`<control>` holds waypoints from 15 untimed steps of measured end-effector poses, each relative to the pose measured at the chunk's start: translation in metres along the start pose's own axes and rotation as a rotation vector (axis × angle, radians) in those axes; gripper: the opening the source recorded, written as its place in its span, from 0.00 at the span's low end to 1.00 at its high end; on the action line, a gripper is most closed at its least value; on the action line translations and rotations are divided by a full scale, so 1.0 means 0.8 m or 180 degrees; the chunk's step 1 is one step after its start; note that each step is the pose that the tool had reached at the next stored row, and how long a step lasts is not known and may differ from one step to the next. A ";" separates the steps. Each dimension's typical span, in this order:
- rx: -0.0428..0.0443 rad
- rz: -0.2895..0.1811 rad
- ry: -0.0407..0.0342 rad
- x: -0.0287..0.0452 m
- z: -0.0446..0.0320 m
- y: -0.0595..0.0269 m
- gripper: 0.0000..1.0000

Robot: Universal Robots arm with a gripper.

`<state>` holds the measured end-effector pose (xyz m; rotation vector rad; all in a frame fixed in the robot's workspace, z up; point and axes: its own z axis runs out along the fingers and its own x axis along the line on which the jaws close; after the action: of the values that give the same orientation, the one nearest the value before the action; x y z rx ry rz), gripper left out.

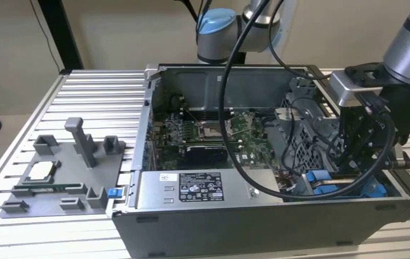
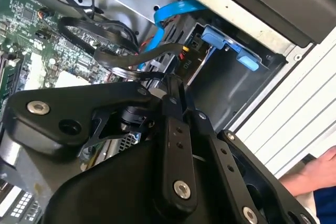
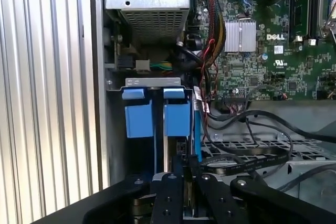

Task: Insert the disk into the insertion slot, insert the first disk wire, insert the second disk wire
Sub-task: 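Insert the second disk wire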

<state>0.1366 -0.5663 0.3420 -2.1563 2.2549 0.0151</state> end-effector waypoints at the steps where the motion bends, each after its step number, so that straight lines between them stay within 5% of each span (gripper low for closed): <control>1: 0.0000 0.0000 0.0000 -0.0003 0.0000 0.000 0.00; 10: -0.0005 0.0000 0.0000 -0.0006 -0.0044 0.000 0.00; 15: 0.0039 0.0000 0.0003 -0.0005 0.0007 0.000 0.00</control>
<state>0.1363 -0.5659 0.3414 -2.1507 2.2495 0.0002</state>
